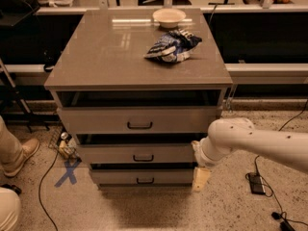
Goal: Open middle drawer
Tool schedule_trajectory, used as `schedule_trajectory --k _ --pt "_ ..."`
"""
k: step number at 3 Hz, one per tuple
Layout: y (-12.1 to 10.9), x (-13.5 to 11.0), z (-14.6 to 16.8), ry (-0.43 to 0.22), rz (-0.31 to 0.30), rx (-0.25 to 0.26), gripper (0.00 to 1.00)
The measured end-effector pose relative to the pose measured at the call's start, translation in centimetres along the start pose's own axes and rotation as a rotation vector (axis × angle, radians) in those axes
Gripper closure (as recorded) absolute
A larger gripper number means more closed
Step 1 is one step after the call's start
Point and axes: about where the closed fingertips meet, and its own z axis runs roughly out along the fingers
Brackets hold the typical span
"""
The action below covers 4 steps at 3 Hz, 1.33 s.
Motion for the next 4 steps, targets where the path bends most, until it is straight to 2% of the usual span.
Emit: schedule_trajectory --k 1,2,3,4 --pt "-0.6 -0.4 1.7 0.003 -0.039 -0.002 0.00" --pt "-1.5 -1.3 3.5 0.029 -0.112 0.037 0.00" --pt "-3.2 -1.9 5.1 0.054 -0.156 0.084 0.00" --pt "-5.0 -1.8 7.0 0.051 -0.166 0.086 0.00"
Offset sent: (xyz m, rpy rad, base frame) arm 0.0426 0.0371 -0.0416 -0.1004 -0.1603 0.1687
